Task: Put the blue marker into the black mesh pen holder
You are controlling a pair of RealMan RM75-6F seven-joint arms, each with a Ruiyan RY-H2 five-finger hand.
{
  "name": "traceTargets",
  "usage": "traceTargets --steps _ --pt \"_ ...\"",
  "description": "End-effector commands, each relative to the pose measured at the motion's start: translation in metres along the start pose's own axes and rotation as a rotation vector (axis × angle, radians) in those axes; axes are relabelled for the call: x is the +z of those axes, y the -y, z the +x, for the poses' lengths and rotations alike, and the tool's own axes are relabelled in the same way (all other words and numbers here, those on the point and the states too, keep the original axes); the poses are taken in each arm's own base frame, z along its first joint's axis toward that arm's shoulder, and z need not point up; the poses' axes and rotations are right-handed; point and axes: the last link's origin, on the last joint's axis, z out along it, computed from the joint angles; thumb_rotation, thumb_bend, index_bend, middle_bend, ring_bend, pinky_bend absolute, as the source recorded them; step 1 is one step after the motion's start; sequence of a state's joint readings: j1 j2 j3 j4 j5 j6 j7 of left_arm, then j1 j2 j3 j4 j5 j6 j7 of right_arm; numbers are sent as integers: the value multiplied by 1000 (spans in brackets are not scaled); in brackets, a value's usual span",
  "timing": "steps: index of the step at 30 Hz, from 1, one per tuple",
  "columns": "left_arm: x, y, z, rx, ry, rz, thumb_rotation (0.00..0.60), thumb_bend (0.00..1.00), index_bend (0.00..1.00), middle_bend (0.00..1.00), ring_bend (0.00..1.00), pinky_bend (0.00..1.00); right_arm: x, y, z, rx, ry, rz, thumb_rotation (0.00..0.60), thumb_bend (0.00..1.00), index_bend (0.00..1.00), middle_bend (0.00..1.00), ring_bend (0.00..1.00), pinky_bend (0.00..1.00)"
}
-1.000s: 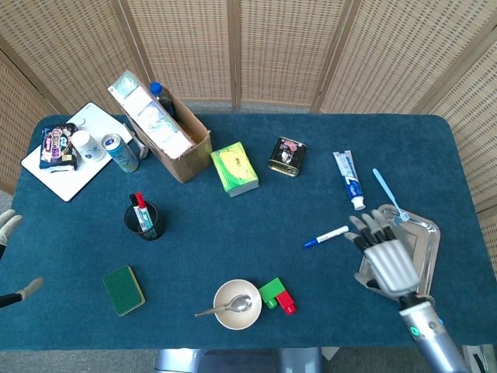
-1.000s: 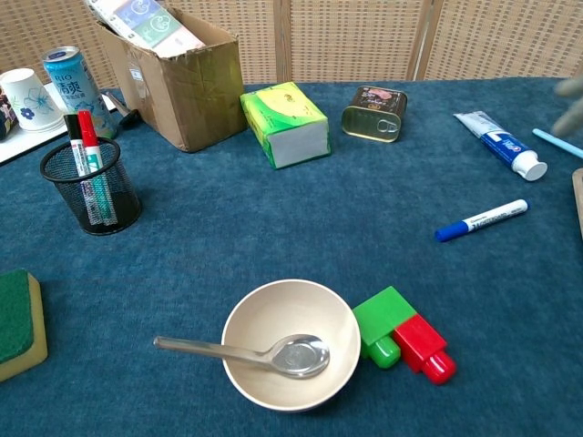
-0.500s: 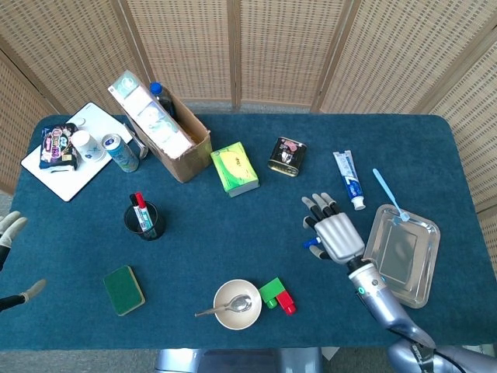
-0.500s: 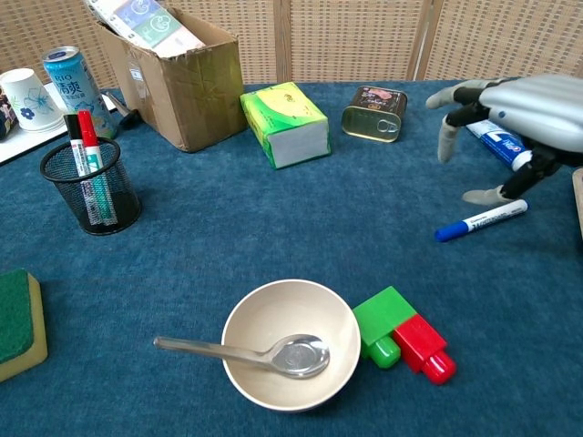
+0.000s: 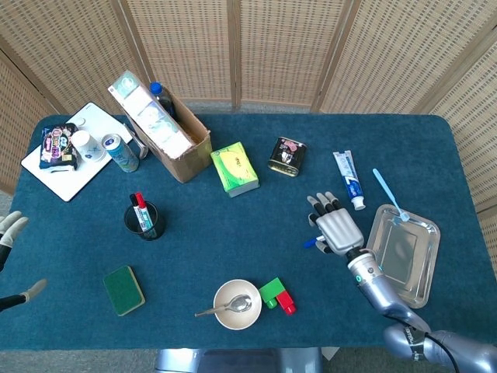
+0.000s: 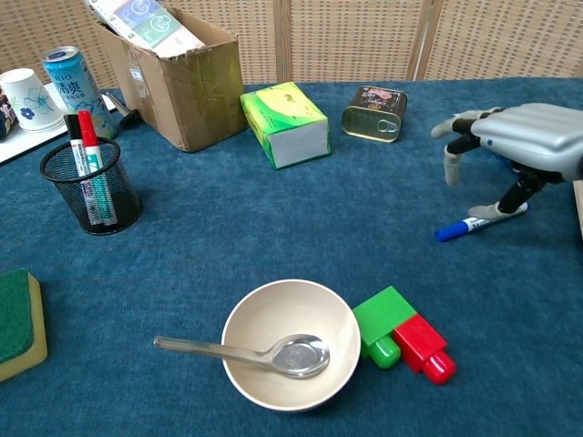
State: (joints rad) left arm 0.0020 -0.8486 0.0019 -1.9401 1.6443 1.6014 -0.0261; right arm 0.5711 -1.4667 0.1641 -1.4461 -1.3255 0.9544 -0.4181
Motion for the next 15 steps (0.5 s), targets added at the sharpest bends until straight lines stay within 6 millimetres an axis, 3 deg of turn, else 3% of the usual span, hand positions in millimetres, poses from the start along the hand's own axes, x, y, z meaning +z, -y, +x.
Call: traceTargets --steps 1,15 --pt "0 -1 -1 3 3 -2 600 104 0 0 0 0 0 -2 -5 3 15 -1 600 304 419 54 0 121" --pt "1 -2 -4 14 8 -1 600 103 0 0 0 0 10 -8 -22 -9 58 -10 600 307 423 56 0 122"
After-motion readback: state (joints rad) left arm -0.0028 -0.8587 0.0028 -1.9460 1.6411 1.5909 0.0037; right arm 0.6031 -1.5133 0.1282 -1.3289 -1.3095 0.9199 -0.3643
